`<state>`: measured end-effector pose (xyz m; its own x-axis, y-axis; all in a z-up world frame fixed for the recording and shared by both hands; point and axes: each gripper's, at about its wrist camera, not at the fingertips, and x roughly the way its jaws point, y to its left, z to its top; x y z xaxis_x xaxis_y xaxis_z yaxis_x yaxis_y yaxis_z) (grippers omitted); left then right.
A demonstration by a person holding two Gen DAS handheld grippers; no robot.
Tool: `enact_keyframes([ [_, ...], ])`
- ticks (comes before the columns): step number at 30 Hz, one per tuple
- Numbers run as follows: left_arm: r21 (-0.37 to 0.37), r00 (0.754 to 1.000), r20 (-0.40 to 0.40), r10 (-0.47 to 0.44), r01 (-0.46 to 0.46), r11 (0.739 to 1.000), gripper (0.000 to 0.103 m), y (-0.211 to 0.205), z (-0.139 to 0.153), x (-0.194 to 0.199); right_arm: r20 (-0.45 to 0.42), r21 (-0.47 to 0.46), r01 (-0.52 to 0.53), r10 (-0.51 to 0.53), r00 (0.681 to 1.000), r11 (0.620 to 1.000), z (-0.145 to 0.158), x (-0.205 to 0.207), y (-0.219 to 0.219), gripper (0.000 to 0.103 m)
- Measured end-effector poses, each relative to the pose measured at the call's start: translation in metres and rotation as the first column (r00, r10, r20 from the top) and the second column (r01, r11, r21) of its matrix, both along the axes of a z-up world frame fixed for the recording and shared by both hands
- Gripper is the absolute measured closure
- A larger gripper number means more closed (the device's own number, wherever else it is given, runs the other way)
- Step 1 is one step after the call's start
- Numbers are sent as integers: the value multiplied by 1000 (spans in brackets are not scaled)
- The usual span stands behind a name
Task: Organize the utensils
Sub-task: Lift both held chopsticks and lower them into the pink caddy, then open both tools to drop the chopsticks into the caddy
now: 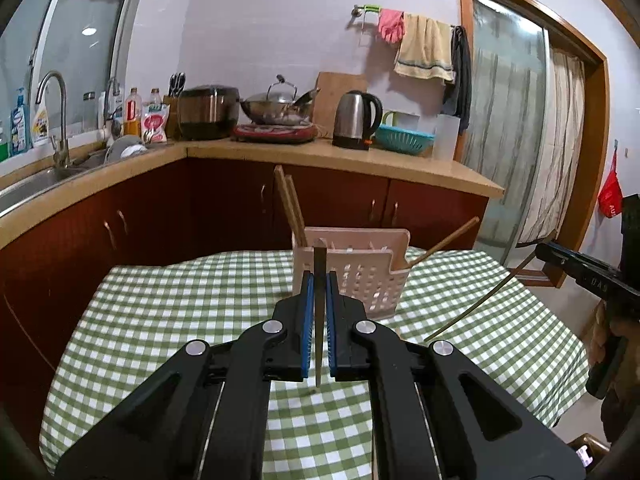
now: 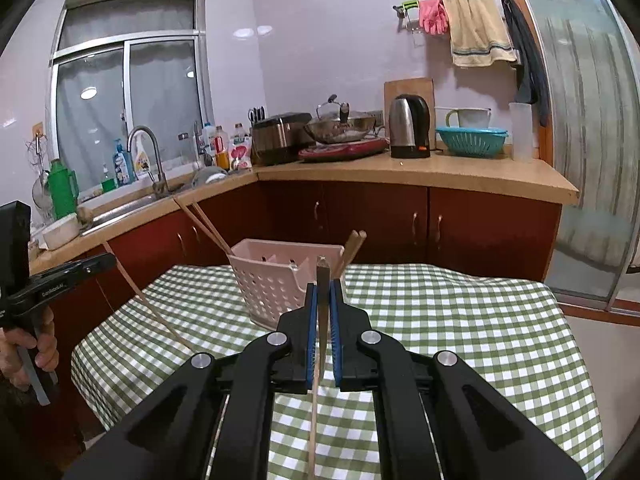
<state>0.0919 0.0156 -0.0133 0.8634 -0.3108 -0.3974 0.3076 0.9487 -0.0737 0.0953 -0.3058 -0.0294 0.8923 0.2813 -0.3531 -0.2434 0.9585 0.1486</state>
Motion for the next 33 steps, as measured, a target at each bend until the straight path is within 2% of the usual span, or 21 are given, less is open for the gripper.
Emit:
enact_keyframes([
  [5, -14, 998, 62, -28, 29, 999, 97, -8, 28, 1, 60, 14, -26, 25, 998, 1000, 24, -5, 3, 96],
  [12, -32, 975, 219, -29, 36, 999, 97, -23, 81, 16, 173, 37, -54, 47, 984, 998, 65, 6, 4, 96],
  [17, -39, 966, 256, -21, 32, 999, 97, -33, 96, 39, 204, 46, -53, 42, 978, 998, 78, 32, 8, 96],
  [23, -19, 977, 213, -4, 8, 1000, 97, -44, 79, 80, 150, 53, -42, 34, 988, 998, 62, 73, 13, 96],
  [33, -6, 996, 94, -5, 5, 1000, 97, -46, 17, 125, 11, 39, -42, 41, 999, 998, 3, 119, 31, 96],
])
